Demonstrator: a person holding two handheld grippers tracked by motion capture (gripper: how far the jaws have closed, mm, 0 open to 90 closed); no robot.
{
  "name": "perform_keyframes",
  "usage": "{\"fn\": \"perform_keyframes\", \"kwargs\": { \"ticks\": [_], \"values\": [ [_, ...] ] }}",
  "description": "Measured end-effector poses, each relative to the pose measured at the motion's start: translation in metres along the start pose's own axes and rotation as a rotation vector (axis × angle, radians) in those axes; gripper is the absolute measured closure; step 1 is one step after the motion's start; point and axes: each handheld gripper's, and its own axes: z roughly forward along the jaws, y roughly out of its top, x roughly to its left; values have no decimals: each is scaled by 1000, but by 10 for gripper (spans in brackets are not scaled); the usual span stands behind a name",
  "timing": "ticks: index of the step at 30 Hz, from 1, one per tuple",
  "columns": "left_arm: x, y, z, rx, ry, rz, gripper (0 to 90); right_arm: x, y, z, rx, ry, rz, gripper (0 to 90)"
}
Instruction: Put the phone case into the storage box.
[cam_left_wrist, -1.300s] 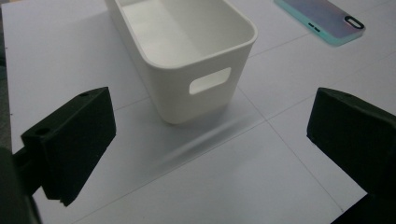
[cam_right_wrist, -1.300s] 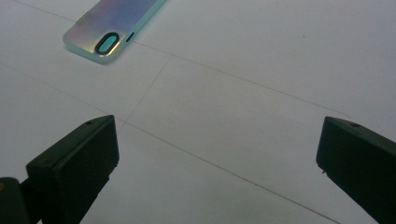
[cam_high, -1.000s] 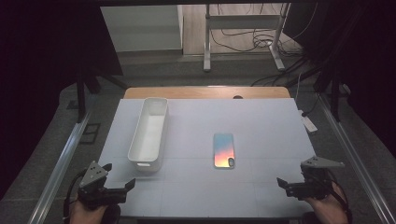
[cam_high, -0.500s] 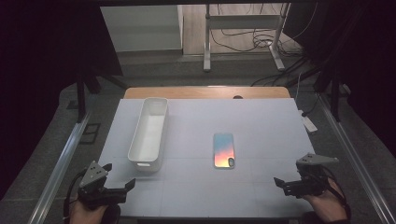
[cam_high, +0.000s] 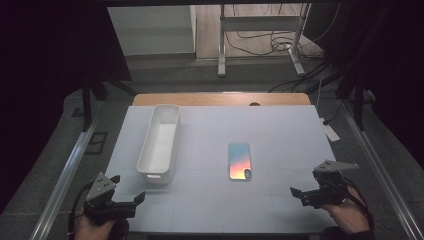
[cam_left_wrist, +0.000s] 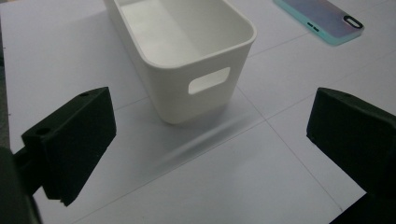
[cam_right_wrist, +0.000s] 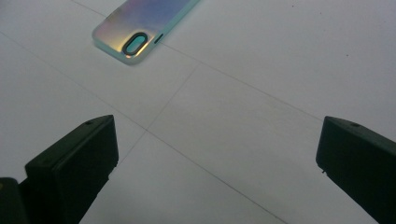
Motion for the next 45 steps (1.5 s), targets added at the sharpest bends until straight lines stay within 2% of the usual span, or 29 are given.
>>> {"fn": "perform_keyframes", "kwargs": {
  "ticks": [3,10,26,31,39,45],
  "values": [
    [0,0,0,1,1,2,18,1,3,1,2,-1,-5,0],
    [0,0,0,-1,-1,0,18,0,13,7,18,29,-9,0],
    [1,0,0,-3,-3,-3,18,-3,34,24,0,43,-26,0],
    [1,0,0,-2,-3,-3,18,-1,43,31,22,59,-29,0],
    [1,0,0,-3,-6,-6,18,4,55,40,26,72,-47,0],
    [1,0,0,-4,-6,-8,18,8,65,51,34,83,-77,0]
  ]
}}
